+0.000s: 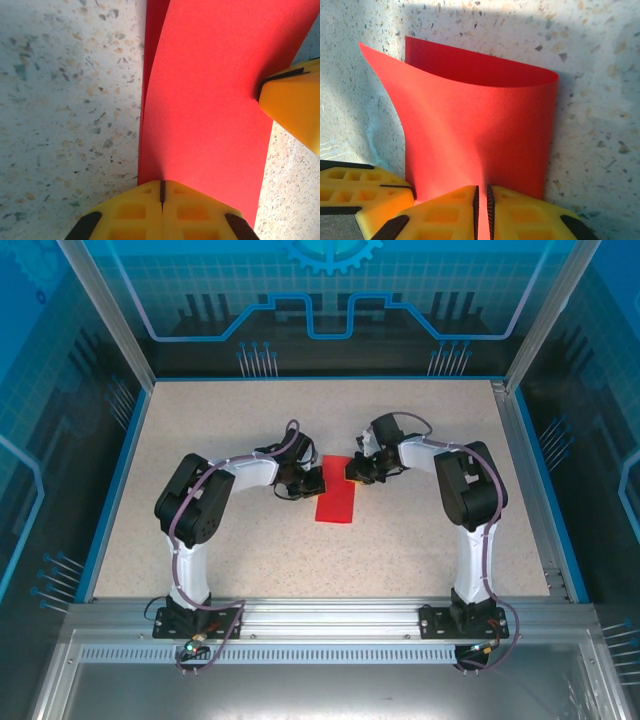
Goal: Fold a paper plane with a square sheet of paper (pick it up from the middle)
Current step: Fold the square sheet of paper in half at the center of the table.
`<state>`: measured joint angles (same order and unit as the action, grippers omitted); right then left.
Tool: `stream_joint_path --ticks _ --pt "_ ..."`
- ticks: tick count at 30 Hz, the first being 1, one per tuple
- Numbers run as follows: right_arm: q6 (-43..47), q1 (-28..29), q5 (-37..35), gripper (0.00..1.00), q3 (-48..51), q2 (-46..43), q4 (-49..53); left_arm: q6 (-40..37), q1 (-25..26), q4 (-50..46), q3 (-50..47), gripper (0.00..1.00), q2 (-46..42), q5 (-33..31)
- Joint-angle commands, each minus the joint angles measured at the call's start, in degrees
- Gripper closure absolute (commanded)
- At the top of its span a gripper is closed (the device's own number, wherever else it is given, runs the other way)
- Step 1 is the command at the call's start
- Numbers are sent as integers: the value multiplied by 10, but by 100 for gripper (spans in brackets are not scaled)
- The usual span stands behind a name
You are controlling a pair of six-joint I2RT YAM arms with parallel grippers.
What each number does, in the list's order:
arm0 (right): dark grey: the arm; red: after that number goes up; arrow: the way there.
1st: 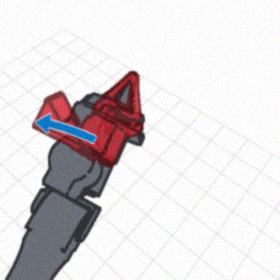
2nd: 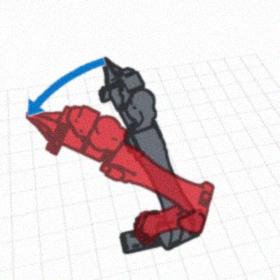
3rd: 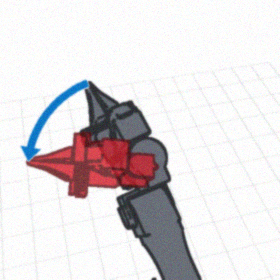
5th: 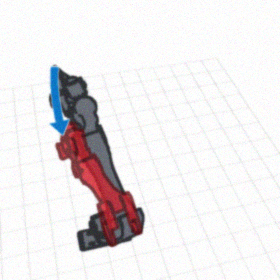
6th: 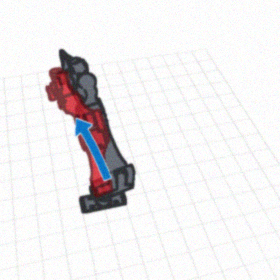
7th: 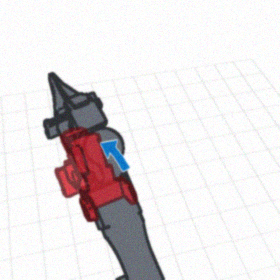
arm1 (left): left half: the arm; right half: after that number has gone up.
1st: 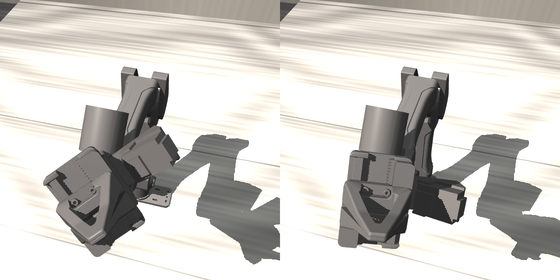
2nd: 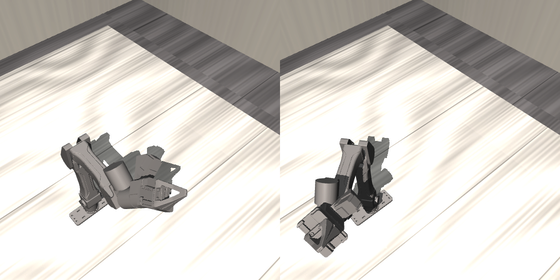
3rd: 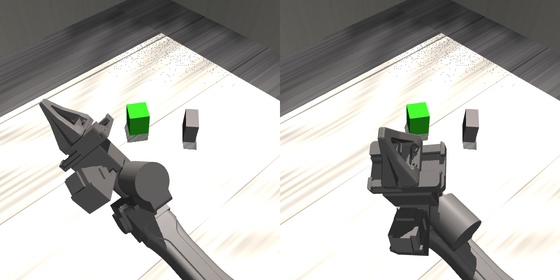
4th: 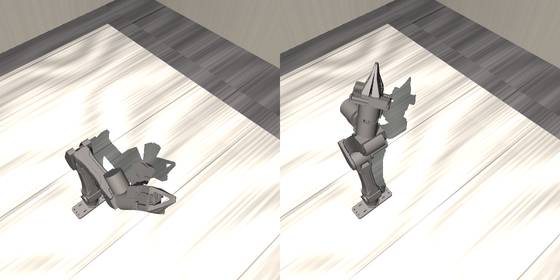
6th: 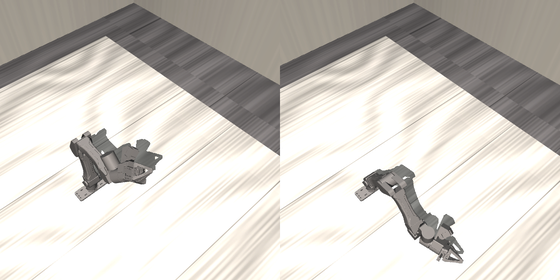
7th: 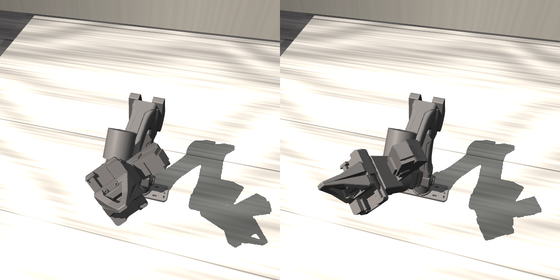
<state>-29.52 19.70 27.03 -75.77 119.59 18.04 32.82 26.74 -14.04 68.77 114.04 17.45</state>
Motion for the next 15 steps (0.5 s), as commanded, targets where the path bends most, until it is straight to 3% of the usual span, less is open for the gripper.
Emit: stream_joint_path --ticks 1,5,15 --pt "-6 -9 17 84 -16 -24 18 -14 1 -64 -32 100 27 -23" --pt "-14 -21 53 84 -38 -18 7 -14 1 -63 -32 100 27 -23" --pt "-12 -23 28 85 -68 44 31 -14 0 -63 -29 100 28 -21"
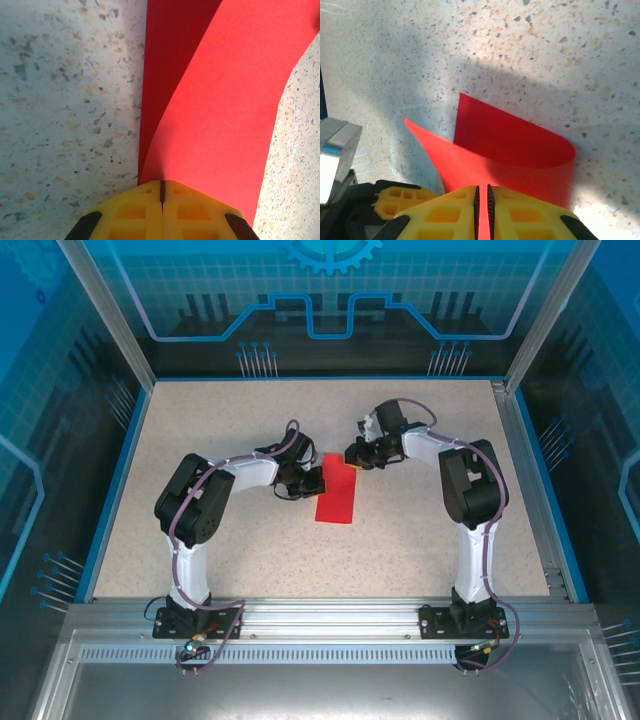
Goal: Fold a paper plane with a square sheet of paper (pick it up from the middle)
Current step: Fold the square sheet of paper in half at the center of the table.
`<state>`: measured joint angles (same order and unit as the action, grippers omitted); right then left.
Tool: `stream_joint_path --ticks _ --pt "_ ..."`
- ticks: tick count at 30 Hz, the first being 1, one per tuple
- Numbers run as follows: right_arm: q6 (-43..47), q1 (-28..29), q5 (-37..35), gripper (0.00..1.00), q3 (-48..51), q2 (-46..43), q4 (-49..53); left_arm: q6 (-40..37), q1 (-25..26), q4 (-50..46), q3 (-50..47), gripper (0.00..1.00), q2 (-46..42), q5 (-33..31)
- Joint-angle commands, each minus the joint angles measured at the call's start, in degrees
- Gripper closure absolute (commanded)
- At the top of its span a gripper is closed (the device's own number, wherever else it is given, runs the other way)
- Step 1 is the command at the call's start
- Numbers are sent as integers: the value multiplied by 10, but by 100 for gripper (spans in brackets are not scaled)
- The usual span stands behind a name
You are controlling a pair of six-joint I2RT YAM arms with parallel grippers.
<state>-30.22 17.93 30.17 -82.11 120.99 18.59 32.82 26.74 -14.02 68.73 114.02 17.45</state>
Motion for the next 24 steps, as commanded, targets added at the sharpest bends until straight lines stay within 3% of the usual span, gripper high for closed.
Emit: stream_joint_path --ticks 1,7,16,24 --pt "-5 -6 -8 85 -4 33 26 -16 1 -64 -28 100 28 -21" --pt "-3 -5 -31 85 -20 57 59 -19 0 -66 -30 100 26 -22" --pt "5 -20 9 85 -71 29 88 -18 -1 -63 -36 100 25 -22" --pt "4 -25 15 84 -110 69 103 -21 -2 -65 -33 100 24 -20"
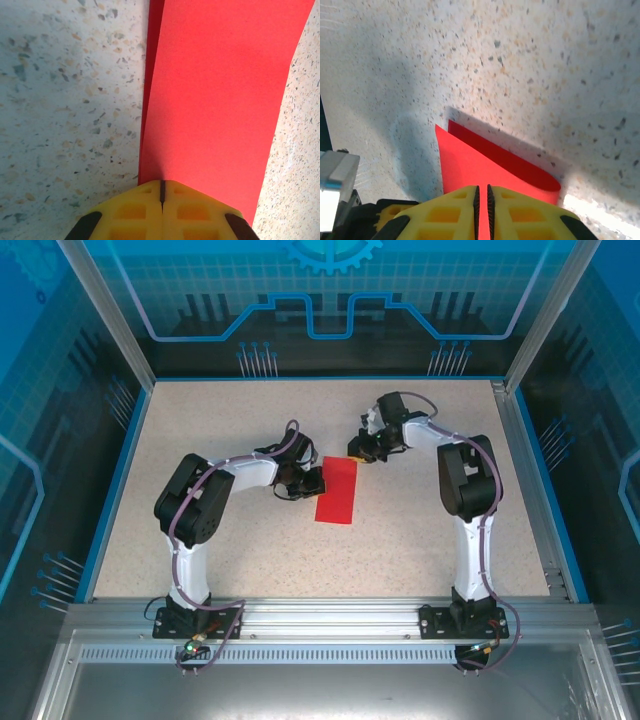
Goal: Fold a paper plane with a square sheet of paper (pick it up from the middle)
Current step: Fold the square sheet of paper in half at the center of the table.
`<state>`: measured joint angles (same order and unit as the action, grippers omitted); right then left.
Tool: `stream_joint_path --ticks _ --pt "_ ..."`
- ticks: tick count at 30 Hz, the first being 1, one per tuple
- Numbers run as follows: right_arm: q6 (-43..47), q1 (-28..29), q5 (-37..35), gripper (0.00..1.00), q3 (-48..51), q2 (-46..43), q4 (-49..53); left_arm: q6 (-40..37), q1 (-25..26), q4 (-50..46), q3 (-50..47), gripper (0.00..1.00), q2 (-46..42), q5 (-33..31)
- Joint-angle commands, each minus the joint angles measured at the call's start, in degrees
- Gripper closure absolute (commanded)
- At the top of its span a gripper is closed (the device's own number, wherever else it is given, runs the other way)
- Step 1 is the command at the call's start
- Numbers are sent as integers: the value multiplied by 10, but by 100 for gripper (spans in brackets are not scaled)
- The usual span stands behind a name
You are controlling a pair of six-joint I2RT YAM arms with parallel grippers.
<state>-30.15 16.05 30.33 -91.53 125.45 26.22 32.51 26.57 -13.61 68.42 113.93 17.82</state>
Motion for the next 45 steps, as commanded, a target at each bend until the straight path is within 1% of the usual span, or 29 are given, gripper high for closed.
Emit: stream_joint_path --ticks 1,10,14,21,25,29,34,42,43,45 --pt "2 -5 11 84 -16 29 26 -17 0 -70 -29 100 25 -24" --pt "-1 -3 -19 85 -20 67 52 -18 -2 -68 -31 100 25 -23" --pt "6 -4 -25 85 -48 54 81 -20 -2 -71 -31 100 23 -24" --pt "-3 -19 35 84 -63 19 65 -19 -3 -71 -31 100 21 -24" --pt "-8 -15 40 84 -53 20 56 -18 -3 -70 -31 100 22 -23" --pt "-16 -11 30 84 -43 36 47 -19 -2 -70 -32 100 21 -22" --pt "-24 -10 -12 84 -39 64 54 -20 -3 -70 -34 100 19 -22" --pt "1 4 -83 83 -55 73 111 -19 -4 -67 -32 100 19 -15" --pt "6 6 -78 83 -59 71 113 -19 -3 -68 -30 100 19 -15" --pt "4 4 -44 83 -54 59 92 -19 -3 -68 -30 100 18 -14"
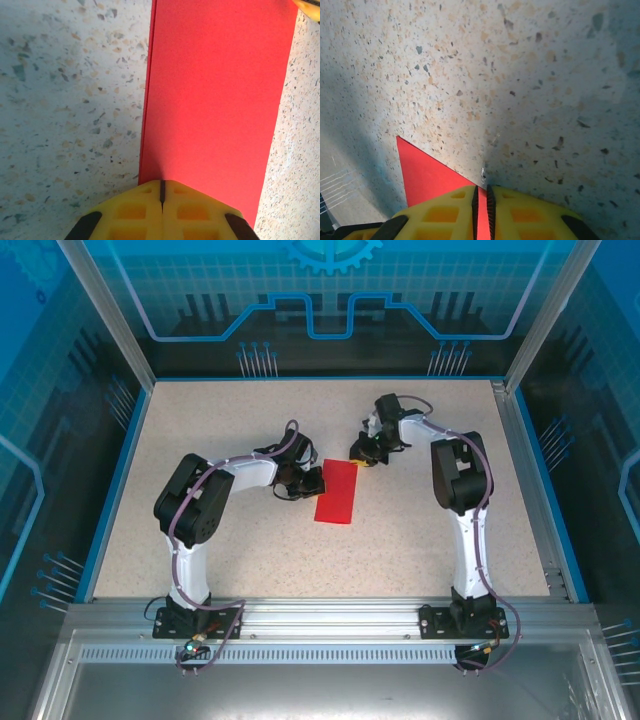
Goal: Fold a paper plane with a square sheet of paper (pick it up from the middle)
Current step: Fold the square sheet of paper in half at the center of the table.
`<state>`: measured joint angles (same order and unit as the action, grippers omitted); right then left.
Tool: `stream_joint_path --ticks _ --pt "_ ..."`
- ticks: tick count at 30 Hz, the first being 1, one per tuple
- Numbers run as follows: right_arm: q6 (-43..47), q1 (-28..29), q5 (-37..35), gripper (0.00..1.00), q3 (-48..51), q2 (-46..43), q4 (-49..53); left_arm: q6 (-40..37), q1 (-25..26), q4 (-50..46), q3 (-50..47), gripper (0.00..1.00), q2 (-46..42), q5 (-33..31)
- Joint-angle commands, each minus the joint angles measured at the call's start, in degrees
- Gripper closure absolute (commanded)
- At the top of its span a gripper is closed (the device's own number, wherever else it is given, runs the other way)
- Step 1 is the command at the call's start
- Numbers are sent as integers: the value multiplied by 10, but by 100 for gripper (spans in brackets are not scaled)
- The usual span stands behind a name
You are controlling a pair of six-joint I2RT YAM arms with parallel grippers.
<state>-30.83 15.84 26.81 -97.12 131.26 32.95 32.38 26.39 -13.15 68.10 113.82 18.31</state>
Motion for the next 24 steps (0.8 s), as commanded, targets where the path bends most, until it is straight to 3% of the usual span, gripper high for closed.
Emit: stream_joint_path --ticks 1,9,20,24 --pt "5 3 4 83 11 -12 7 -18 -2 -74 -25 100 19 -19" --pt "-26 -3 39 84 123 -160 -99 -17 -1 -75 -24 100 14 -19" --pt "-106 89 25 84 359 -292 -210 -30 -2 -86 -13 100 13 -22" --pt "-117 128 25 85 398 -300 -223 -28 -2 -87 -9 100 9 -20"
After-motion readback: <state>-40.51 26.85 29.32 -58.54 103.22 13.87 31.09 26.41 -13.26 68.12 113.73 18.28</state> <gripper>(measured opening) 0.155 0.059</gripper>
